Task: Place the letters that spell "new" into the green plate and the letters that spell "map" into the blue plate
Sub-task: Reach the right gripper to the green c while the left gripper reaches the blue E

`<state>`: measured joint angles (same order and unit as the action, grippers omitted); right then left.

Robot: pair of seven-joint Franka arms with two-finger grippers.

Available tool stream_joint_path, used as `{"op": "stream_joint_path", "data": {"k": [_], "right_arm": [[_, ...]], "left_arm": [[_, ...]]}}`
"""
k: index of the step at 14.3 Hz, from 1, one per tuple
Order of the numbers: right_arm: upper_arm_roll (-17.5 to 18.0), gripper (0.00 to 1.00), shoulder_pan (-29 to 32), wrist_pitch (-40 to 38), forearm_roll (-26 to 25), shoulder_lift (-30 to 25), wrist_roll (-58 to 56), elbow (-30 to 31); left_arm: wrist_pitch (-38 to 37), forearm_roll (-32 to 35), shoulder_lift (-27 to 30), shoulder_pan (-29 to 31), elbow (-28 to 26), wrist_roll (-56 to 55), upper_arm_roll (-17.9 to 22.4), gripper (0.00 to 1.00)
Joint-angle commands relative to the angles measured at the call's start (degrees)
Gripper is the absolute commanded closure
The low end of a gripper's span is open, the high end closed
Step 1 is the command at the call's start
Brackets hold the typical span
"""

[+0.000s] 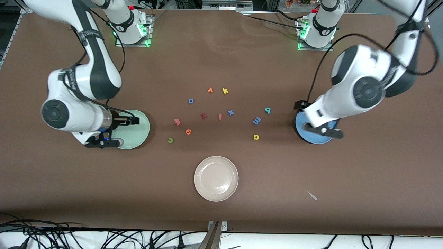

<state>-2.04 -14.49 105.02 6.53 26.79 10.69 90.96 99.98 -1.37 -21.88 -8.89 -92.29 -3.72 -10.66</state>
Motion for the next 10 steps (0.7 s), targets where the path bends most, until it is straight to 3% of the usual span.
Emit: {"op": "stream_joint_path", "data": {"k": [1, 5, 10], "right_arm": [[-0.2, 0.00, -2.9, 6.2, 0.7, 1.2, 5.2, 2.5], [-0.2, 0.00, -6.1, 17.7, 0.6, 2.9, 16.5, 6.9], [-0.2, 0.00, -8.1, 24.6, 1.2, 7.1, 22.3, 6.3]], "left_arm": [[0.0, -0.7, -4.6, -6.1, 2.9, 0.4, 0.4, 0.00], [7.0, -0.7, -10.8, -9.0, 2.5, 0.4, 0.3, 0.00], [13.9, -0.6, -15.0, -12.7, 1.7, 0.3, 0.4, 0.00]]}}
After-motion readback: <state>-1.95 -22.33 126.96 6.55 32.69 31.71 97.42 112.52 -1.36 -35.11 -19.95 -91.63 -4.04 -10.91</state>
